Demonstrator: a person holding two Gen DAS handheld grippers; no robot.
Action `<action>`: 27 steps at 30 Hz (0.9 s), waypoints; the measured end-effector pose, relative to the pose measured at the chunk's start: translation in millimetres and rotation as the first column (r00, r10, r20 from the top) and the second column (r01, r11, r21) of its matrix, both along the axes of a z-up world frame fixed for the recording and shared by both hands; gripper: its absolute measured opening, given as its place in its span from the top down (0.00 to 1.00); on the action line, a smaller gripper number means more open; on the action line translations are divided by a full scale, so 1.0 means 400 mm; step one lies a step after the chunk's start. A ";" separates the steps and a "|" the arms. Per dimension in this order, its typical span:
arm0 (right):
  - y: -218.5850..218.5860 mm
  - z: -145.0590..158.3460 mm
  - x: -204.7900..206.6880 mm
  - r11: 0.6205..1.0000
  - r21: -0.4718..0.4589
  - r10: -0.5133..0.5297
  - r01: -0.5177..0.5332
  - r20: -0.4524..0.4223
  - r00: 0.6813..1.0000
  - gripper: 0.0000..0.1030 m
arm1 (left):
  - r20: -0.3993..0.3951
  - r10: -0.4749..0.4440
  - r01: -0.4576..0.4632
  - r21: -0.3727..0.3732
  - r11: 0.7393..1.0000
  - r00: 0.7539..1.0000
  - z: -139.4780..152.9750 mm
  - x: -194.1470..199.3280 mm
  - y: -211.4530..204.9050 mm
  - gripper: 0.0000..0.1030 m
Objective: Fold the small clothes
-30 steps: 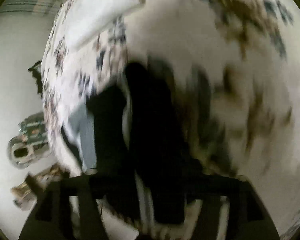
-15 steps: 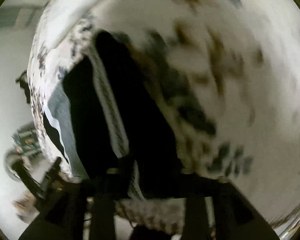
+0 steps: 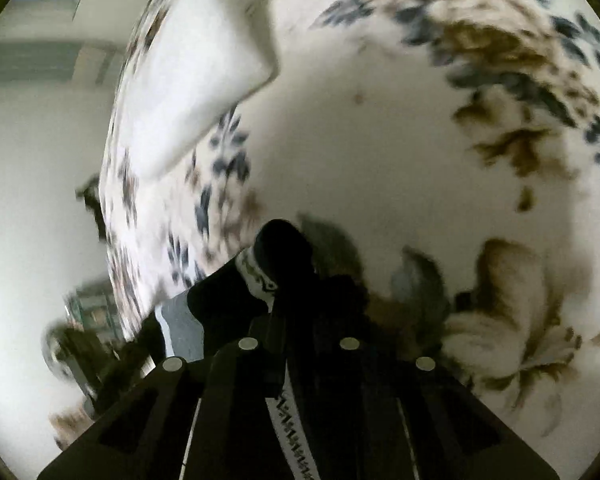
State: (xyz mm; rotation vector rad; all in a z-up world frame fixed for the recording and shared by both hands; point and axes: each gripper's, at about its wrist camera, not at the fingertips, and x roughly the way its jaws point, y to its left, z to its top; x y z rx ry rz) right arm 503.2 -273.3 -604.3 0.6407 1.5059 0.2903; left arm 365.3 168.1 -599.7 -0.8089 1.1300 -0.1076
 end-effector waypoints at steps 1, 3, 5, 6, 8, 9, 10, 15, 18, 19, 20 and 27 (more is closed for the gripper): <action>0.005 -0.003 0.002 1.000 -0.021 0.019 -0.019 -0.009 1.000 0.91 | -0.009 0.008 -0.008 -0.015 1.000 1.000 -0.003 -0.010 0.000 0.69; 0.024 -0.018 0.005 0.995 -0.053 0.077 -0.081 -0.080 0.994 0.79 | -0.008 0.021 -0.022 -0.037 0.999 1.000 -0.003 -0.041 0.004 0.49; 0.027 -0.015 0.007 0.990 -0.104 0.082 -0.095 -0.121 0.989 0.53 | -0.019 0.047 -0.048 -0.044 0.998 0.999 -0.002 -0.085 0.015 0.30; 0.018 0.000 0.003 0.991 -0.105 0.072 -0.084 -0.110 0.991 0.49 | -0.023 0.062 -0.063 -0.059 0.996 0.998 -0.006 -0.100 0.023 0.30; 0.009 0.016 -0.013 0.993 -0.082 0.070 -0.081 -0.125 0.990 0.49 | -0.039 0.074 -0.077 -0.088 0.993 0.997 -0.011 -0.133 0.033 0.30; -0.001 0.027 -0.037 0.995 -0.067 0.069 -0.079 -0.147 0.987 0.49 | -0.045 0.074 -0.078 -0.090 0.993 0.996 -0.008 -0.159 0.032 0.30; -0.005 0.033 -0.063 0.995 -0.048 0.073 -0.082 -0.164 0.984 0.49 | -0.046 0.063 -0.066 -0.072 0.995 0.997 0.001 -0.183 0.026 0.30; -0.021 0.007 -0.257 0.995 0.024 0.099 -0.096 -0.309 0.946 0.49 | -0.092 -0.007 0.009 0.025 1.000 0.996 0.018 -0.308 -0.015 0.30; -0.021 -0.032 -0.346 0.997 0.042 0.077 -0.067 -0.343 0.936 0.59 | -0.136 -0.028 0.028 0.001 1.000 0.990 -0.006 -0.356 -0.038 0.30; -0.031 -0.028 -0.361 0.999 -0.005 0.049 -0.054 -0.325 0.944 0.80 | -0.148 -0.029 0.028 -0.007 1.000 0.988 -0.015 -0.365 -0.043 0.30; -0.042 -0.019 -0.373 0.998 -0.046 0.016 -0.031 -0.303 0.953 0.97 | -0.156 -0.031 0.028 -0.020 0.999 0.987 -0.023 -0.371 -0.048 0.30; -0.013 0.046 -0.305 0.957 -0.239 0.095 -0.164 -0.276 0.957 0.93 | -0.137 -0.037 0.035 -0.017 0.999 0.990 -0.013 -0.357 -0.064 0.30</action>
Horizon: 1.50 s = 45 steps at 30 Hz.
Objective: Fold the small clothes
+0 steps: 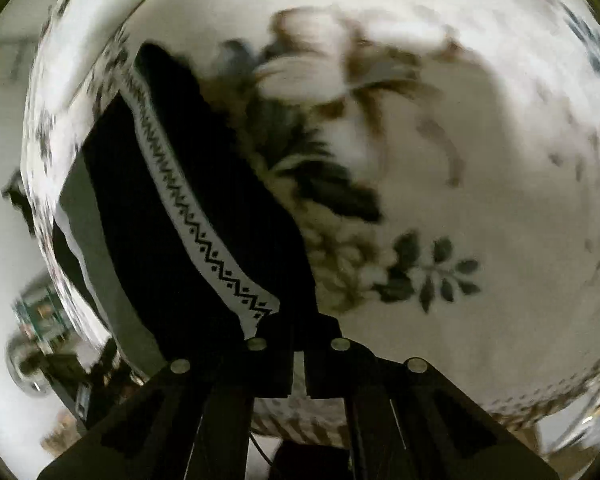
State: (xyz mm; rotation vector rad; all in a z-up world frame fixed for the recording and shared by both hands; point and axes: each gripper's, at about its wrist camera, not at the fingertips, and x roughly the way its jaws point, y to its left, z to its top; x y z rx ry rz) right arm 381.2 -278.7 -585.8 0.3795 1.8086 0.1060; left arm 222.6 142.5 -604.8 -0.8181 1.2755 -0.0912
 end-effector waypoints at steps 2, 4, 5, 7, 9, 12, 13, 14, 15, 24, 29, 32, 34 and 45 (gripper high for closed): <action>0.081 0.064 0.055 0.984 -0.104 0.153 -0.147 0.052 0.987 0.80 | 0.025 0.008 -0.008 -0.004 1.000 1.000 0.009 0.013 0.001 0.30; 0.183 0.150 0.109 0.960 -0.128 0.270 -0.249 0.185 0.945 0.66 | 0.051 0.020 -0.020 0.009 1.000 0.998 0.015 0.029 0.004 0.30; 0.250 0.176 0.136 0.947 -0.101 0.320 -0.304 0.230 0.919 0.55 | 0.061 0.020 -0.021 0.013 1.000 0.998 0.015 0.037 0.004 0.30; 0.400 0.189 0.177 0.902 -0.016 0.418 -0.431 0.272 0.867 0.49 | 0.073 0.023 -0.026 0.031 0.999 0.997 0.012 0.052 0.005 0.30; 0.569 0.165 0.207 0.833 0.065 0.510 -0.549 0.291 0.809 0.49 | 0.081 0.025 -0.027 0.033 0.999 0.996 0.008 0.057 0.005 0.30; 0.784 0.088 0.228 0.706 0.079 0.665 -0.704 0.269 0.697 0.50 | 0.088 0.035 -0.037 0.025 0.999 0.996 -0.005 0.059 0.008 0.30; 0.838 0.058 0.220 0.662 0.067 0.713 -0.747 0.250 0.655 0.50 | 0.090 0.040 -0.042 0.020 0.999 0.995 -0.012 0.058 0.008 0.30; 0.891 0.029 0.208 0.608 0.049 0.767 -0.793 0.223 0.602 0.50 | 0.092 0.043 -0.044 0.014 0.999 0.995 -0.018 0.057 0.008 0.30; 0.940 -0.006 0.194 0.540 0.019 0.826 -0.841 0.180 0.534 0.50 | 0.089 0.046 -0.048 0.012 0.999 0.995 -0.025 0.057 0.010 0.30; 0.888 -0.073 0.340 0.840 0.135 0.522 -0.526 0.066 0.851 1.00 | 0.118 0.022 -0.018 -0.037 0.999 0.993 -0.051 0.048 -0.043 0.31; 0.889 -0.027 0.409 0.828 0.152 0.524 -0.540 0.130 0.841 1.00 | 0.108 0.026 -0.020 -0.058 0.998 0.994 -0.048 0.043 -0.057 0.31; 0.946 -0.028 0.371 0.727 0.179 0.662 -0.663 0.075 0.745 0.82 | 0.105 0.023 -0.017 -0.055 0.998 0.994 -0.042 0.047 -0.052 0.31; 0.986 -0.043 0.318 0.658 0.149 0.740 -0.738 0.050 0.670 0.44 | 0.099 0.009 -0.005 -0.045 0.999 0.995 -0.048 0.052 -0.048 0.31; 0.895 -0.129 0.392 0.867 0.236 0.448 -0.440 0.020 0.894 1.00 | 0.097 -0.027 0.032 -0.040 0.999 0.995 -0.057 0.068 -0.073 0.31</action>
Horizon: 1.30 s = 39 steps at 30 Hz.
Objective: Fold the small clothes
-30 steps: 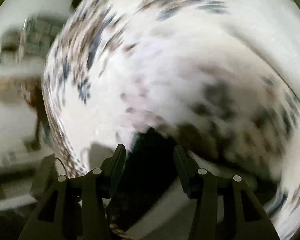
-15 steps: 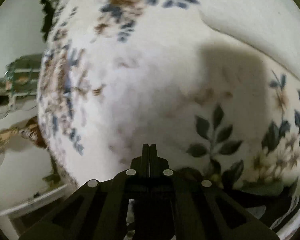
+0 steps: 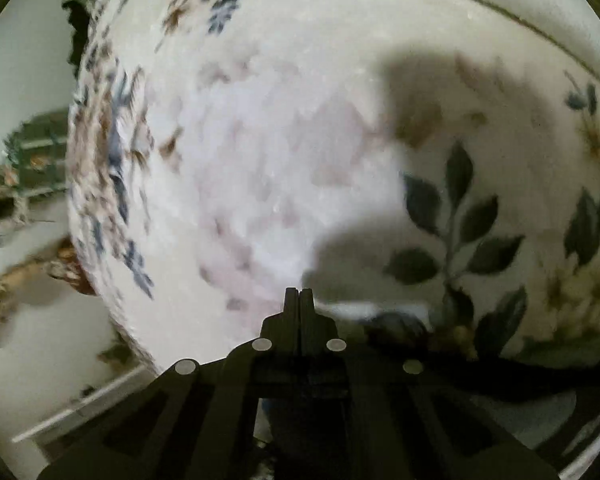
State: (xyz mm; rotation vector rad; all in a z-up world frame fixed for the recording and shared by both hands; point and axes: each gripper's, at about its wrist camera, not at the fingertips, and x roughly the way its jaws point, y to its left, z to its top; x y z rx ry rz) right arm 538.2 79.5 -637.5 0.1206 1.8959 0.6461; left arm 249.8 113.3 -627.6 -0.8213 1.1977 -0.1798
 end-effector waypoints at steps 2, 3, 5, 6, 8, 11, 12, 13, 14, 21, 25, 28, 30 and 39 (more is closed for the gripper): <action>-0.046 0.042 0.004 0.995 0.087 -0.042 0.045 -0.039 0.998 0.99 | -0.012 -0.017 0.017 0.008 1.000 1.000 0.016 0.003 0.005 0.31; -0.069 0.070 0.000 0.992 0.112 -0.063 0.065 -0.024 0.998 0.91 | -0.011 -0.020 0.021 0.028 0.999 1.000 0.033 0.008 0.015 0.31; -0.161 0.144 0.003 0.982 0.157 -0.114 0.107 0.034 0.993 0.60 | 0.005 -0.010 0.010 0.039 0.999 1.000 0.058 0.019 0.038 0.32; -0.232 0.189 -0.004 0.973 0.181 -0.160 0.146 0.067 0.985 0.43 | 0.014 0.003 -0.004 0.041 0.999 1.000 0.071 0.030 0.056 0.32; -0.394 0.244 -0.032 0.946 0.209 -0.269 0.247 0.084 0.959 0.39 | 0.024 0.032 -0.033 0.027 0.999 0.999 0.081 0.063 0.084 0.32; -0.651 0.267 -0.084 0.890 0.195 -0.430 0.413 0.051 0.901 0.39 | 0.033 0.053 -0.053 0.001 0.999 0.998 0.071 0.143 0.110 0.31; -0.747 0.262 -0.109 0.861 0.168 -0.495 0.480 0.056 0.867 0.38 | 0.023 0.052 -0.052 -0.009 0.999 0.998 0.057 0.182 0.105 0.31; -0.819 0.251 -0.122 0.837 0.146 -0.539 0.527 0.061 0.840 0.36 | 0.003 0.056 -0.056 -0.024 0.998 0.998 0.037 0.216 0.107 0.31; -0.882 0.228 -0.142 0.806 0.111 -0.589 0.581 0.069 0.805 0.31 | -0.010 0.064 -0.065 -0.054 0.996 0.998 0.018 0.238 0.112 0.31; -0.937 0.023 -0.122 0.754 0.163 -0.642 0.636 -0.021 0.767 0.31 | 0.001 0.137 -0.137 -0.081 0.987 0.991 -0.014 0.287 0.116 0.74; -0.871 -0.006 -0.093 0.746 0.255 -0.636 0.615 -0.001 0.772 0.93 | 0.005 0.143 -0.142 -0.065 0.988 0.990 -0.006 0.286 0.124 0.77; -0.891 0.054 -0.067 0.727 0.271 -0.671 0.630 0.091 0.735 0.92 | 0.011 0.136 -0.135 -0.060 0.989 0.991 0.003 0.287 0.133 0.78; -0.886 0.055 -0.047 0.739 0.260 -0.662 0.622 0.103 0.743 0.92 | 0.014 0.124 -0.123 -0.052 0.991 0.992 0.002 0.294 0.127 0.78; -0.958 0.090 -0.154 0.798 0.158 -0.593 0.582 0.024 0.805 0.47 | -0.008 0.116 -0.116 -0.001 0.993 0.993 0.069 0.202 0.146 0.47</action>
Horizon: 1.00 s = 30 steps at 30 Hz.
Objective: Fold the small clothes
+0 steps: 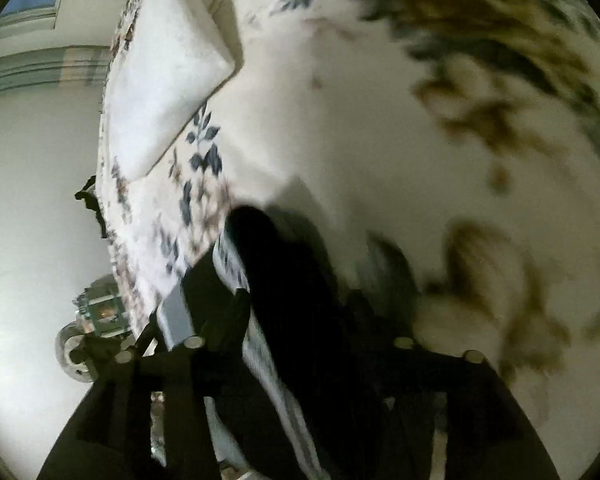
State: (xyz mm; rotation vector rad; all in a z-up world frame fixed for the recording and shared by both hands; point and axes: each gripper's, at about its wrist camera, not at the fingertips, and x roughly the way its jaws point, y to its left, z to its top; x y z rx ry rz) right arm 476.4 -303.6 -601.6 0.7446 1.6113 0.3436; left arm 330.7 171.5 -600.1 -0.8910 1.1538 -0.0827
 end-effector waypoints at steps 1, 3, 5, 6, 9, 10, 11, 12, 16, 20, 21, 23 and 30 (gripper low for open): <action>-0.019 0.006 -0.027 1.000 0.011 0.002 -0.002 -0.014 1.000 0.44 | -0.004 -0.001 0.001 0.011 1.000 1.000 0.010 -0.026 0.001 0.43; -0.035 0.000 -0.111 1.000 0.016 0.006 -0.005 -0.077 0.997 0.32 | -0.014 -0.002 0.002 0.015 1.000 1.000 0.021 -0.087 -0.002 0.40; -0.031 -0.027 -0.179 1.000 0.010 0.012 -0.011 -0.146 0.989 0.32 | -0.046 0.001 0.000 0.012 1.000 0.999 0.020 -0.140 -0.009 0.39; -0.023 -0.050 -0.214 1.000 0.012 0.020 -0.018 -0.181 0.983 0.32 | -0.062 -0.008 0.008 0.011 1.000 0.998 0.017 -0.169 -0.016 0.39; 0.014 -0.103 -0.283 0.998 0.060 0.018 -0.003 -0.250 0.968 0.51 | -0.105 -0.030 0.033 0.025 0.999 0.994 0.001 -0.231 -0.046 0.39; 0.019 -0.103 -0.296 0.999 0.053 0.001 0.013 -0.251 0.968 0.70 | -0.114 -0.037 0.039 0.017 0.999 0.993 -0.006 -0.246 -0.055 0.39; 0.022 -0.088 -0.307 0.998 0.037 -0.032 0.041 -0.233 0.972 0.78 | -0.128 -0.036 0.038 0.017 0.999 0.991 -0.014 -0.258 -0.063 0.39; 0.019 -0.072 -0.312 0.998 0.024 -0.046 0.052 -0.210 0.977 0.80 | -0.129 -0.036 0.036 -0.001 0.999 0.991 -0.020 -0.267 -0.072 0.40; -0.016 -0.015 -0.319 0.994 -0.065 -0.098 0.090 -0.129 0.987 0.86 | -0.122 -0.027 0.024 -0.029 0.999 0.992 -0.037 -0.276 -0.090 0.40; 0.015 -0.088 -0.318 0.993 -0.116 0.004 -0.025 -0.179 0.984 0.84 | -0.118 -0.039 0.036 -0.024 0.999 0.992 -0.040 -0.264 -0.093 0.39; 0.035 -0.108 -0.310 0.991 -0.109 0.057 -0.081 -0.203 0.977 0.79 | -0.117 -0.038 0.036 -0.025 0.999 0.992 -0.038 -0.262 -0.087 0.40; 0.052 -0.103 -0.290 0.983 -0.127 0.107 -0.134 -0.203 0.973 0.59 | -0.108 -0.031 0.028 -0.029 0.999 0.994 -0.038 -0.258 -0.073 0.40; 0.050 -0.102 -0.187 0.981 0.172 0.091 -0.093 0.021 0.996 0.16 | -0.005 -0.051 0.048 -0.215 0.975 0.999 -0.094 -0.169 -0.044 0.34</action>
